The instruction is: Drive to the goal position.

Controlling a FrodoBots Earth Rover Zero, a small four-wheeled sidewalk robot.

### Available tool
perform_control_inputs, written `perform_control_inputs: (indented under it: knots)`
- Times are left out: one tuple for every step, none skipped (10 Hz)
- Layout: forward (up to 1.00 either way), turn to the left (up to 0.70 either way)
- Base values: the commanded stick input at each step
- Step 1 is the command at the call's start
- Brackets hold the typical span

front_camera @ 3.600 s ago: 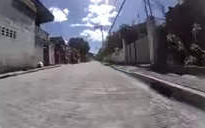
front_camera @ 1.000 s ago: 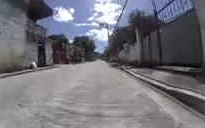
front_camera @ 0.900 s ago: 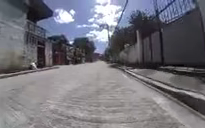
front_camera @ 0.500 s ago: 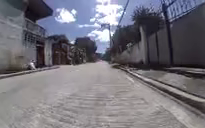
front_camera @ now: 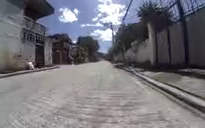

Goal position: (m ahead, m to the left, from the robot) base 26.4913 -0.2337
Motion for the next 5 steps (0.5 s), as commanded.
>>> perform_control_inputs:
  knots:
    - [1.00, -0.12]
    - [1.00, -0.21]
    - [1.00, -0.31]
    - [1.00, -0.40]
    - [1.00, -0.40]
